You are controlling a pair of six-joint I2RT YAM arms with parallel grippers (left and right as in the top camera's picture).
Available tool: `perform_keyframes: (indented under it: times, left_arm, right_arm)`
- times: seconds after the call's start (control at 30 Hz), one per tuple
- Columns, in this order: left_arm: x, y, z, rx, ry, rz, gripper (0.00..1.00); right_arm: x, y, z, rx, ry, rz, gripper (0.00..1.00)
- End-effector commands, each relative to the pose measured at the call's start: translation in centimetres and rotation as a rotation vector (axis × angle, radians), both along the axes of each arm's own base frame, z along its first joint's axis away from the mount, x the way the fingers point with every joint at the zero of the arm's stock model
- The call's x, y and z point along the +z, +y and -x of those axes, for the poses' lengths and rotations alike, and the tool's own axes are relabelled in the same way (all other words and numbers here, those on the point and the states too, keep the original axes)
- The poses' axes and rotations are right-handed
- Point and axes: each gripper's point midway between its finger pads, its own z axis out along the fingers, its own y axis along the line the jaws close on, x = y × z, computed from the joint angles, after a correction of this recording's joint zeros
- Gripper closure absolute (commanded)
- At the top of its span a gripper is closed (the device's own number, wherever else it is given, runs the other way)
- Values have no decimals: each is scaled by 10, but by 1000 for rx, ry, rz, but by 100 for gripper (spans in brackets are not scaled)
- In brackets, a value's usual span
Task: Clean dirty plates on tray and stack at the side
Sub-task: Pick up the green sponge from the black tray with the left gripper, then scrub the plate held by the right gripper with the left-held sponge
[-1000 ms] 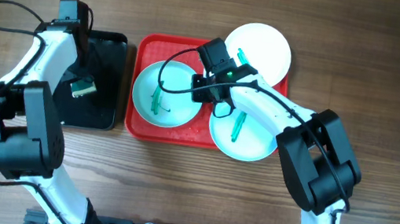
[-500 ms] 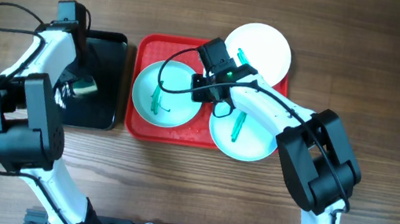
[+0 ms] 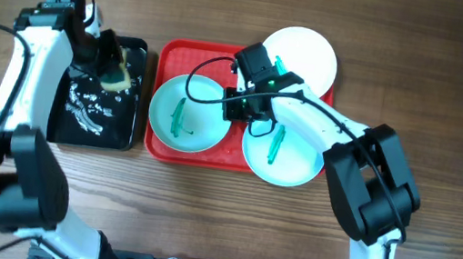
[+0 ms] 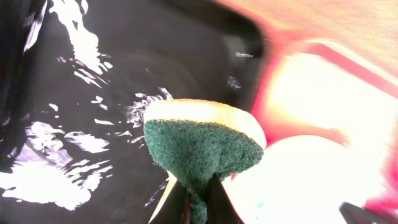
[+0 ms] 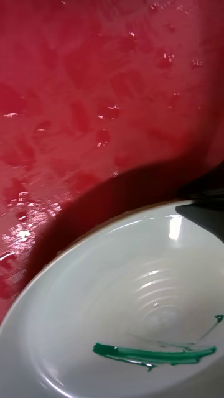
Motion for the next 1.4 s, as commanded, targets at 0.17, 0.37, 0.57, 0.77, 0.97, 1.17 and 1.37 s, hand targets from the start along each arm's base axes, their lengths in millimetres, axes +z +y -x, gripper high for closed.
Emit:
perform_keyframes:
  times: [0.17, 0.37, 0.57, 0.77, 0.97, 1.17, 1.37]
  left_arm:
    - [-6, -101, 11, -323, 3, 65, 96]
    - [-66, -124, 30, -372, 100, -47, 96]
    - [-101, -96, 47, -285, 190, -221, 96]
    - [-103, -149, 62, -393, 196, -60, 96]
    - [-136, -150, 67, -235, 145, -58, 96]
    - [-105, -213, 100, -547, 173, 305, 96]
    - [-126, -145, 83, -293, 195, -89, 96]
  right_arm:
    - [-4, -6, 3, 40, 82, -77, 96]
    - [-4, -6, 3, 52, 76, -75, 96]
    - [-4, -7, 0, 41, 65, -63, 96]
    - [-4, -7, 0, 34, 67, -65, 96]
    - [-4, -7, 0, 26, 72, -66, 96]
    - [-7, -8, 1, 25, 78, -62, 96]
    - [-7, -8, 1, 25, 80, -61, 96]
